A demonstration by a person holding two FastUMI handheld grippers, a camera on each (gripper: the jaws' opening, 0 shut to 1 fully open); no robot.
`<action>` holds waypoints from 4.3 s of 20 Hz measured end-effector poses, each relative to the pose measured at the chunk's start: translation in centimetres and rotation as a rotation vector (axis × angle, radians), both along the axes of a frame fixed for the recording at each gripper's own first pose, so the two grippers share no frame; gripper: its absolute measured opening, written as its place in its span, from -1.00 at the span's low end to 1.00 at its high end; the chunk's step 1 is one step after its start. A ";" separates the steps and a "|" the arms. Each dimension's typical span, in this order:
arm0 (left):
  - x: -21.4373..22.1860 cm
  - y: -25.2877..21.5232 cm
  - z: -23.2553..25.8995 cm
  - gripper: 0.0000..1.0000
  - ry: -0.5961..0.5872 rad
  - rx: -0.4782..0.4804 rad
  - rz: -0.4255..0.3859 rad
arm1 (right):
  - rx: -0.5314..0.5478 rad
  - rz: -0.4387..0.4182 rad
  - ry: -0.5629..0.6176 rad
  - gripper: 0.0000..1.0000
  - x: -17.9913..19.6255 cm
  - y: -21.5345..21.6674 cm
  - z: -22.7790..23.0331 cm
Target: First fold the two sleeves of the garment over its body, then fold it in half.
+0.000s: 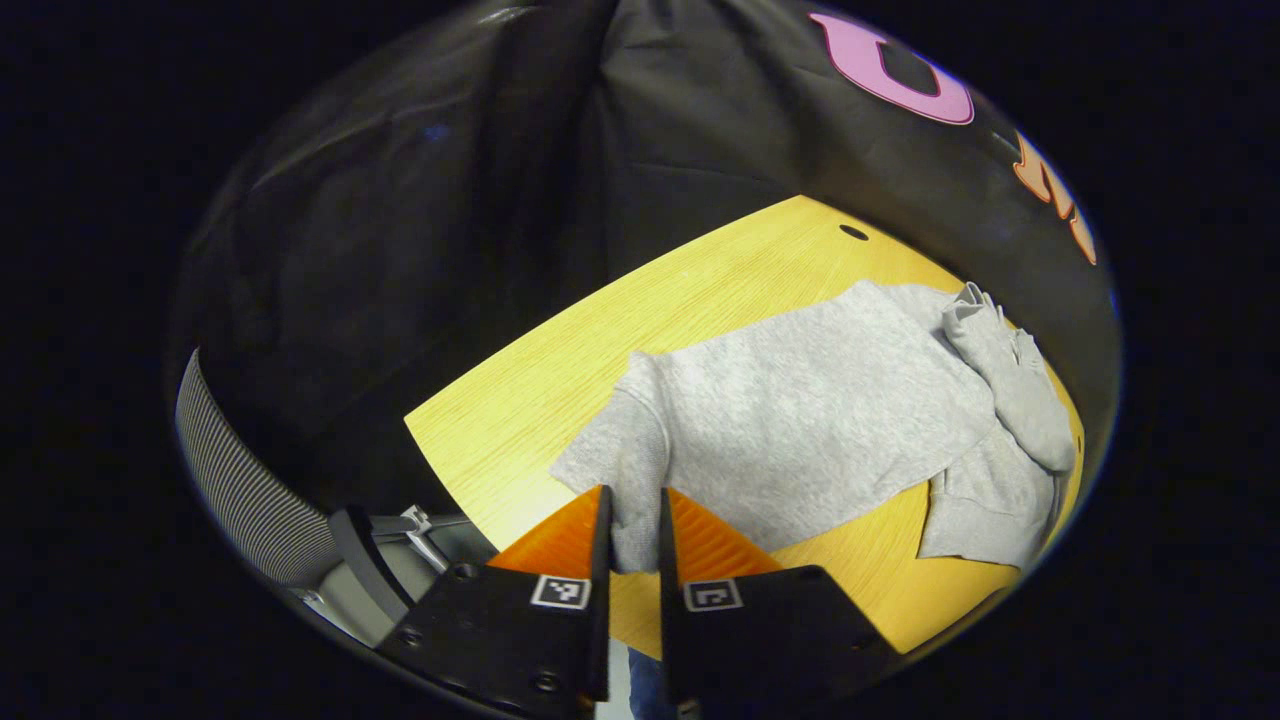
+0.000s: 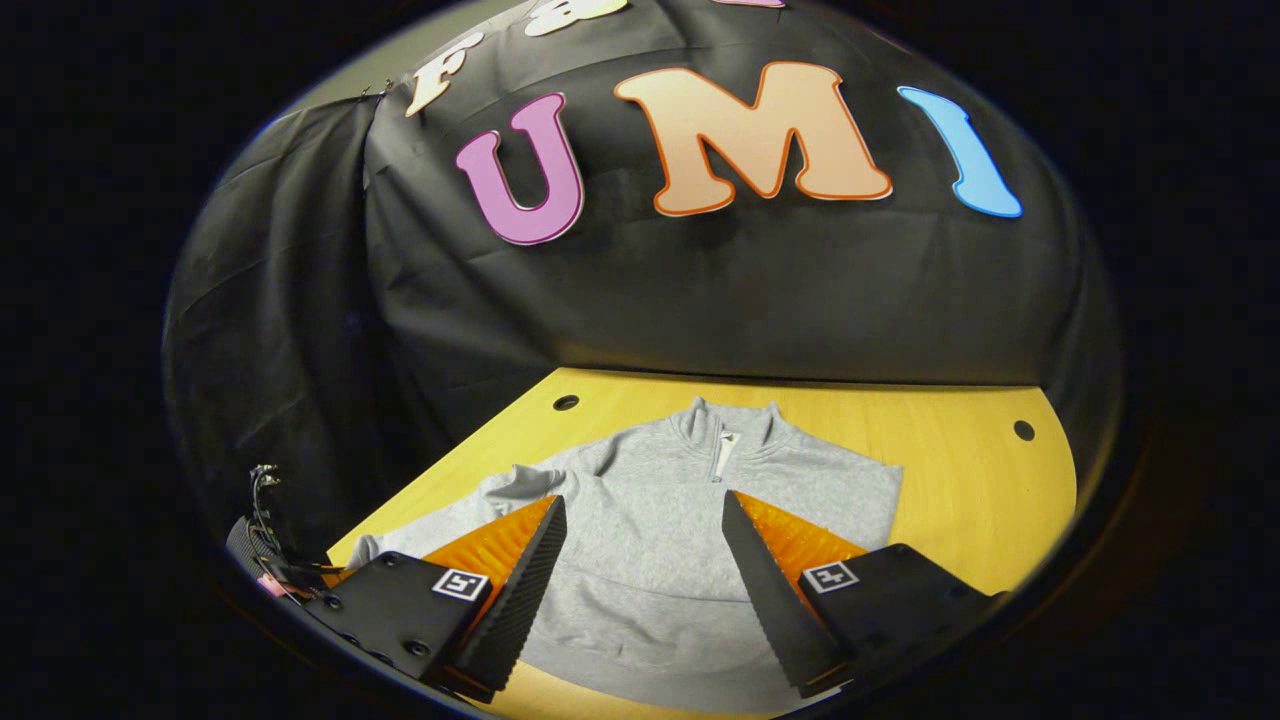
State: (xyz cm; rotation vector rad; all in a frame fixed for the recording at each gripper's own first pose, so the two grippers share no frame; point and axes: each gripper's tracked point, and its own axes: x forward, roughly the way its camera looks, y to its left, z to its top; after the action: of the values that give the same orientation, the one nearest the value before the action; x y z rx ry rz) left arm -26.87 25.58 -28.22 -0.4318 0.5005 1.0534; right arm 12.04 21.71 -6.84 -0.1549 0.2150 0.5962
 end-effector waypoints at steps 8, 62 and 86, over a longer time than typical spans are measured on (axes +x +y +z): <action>0.9 -0.6 0.5 -0.99 -0.104 -0.038 -0.005 | 0.023 -0.092 -0.031 0.87 -0.9 -4.7 1.0; 51.7 -42.5 13.2 0.43 -0.251 0.126 -1.336 | 0.076 -0.506 0.075 1.00 -5.4 -24.4 -4.3; 19.7 -13.7 5.7 0.91 -0.104 0.121 -0.611 | -0.145 -0.401 0.319 0.89 -3.6 -22.3 -15.9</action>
State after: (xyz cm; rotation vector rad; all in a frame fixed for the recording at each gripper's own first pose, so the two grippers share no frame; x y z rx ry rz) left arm -7.14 11.90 -22.49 -0.2007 0.4335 0.4653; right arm 8.47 -0.61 -22.76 -0.1511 0.5840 0.2024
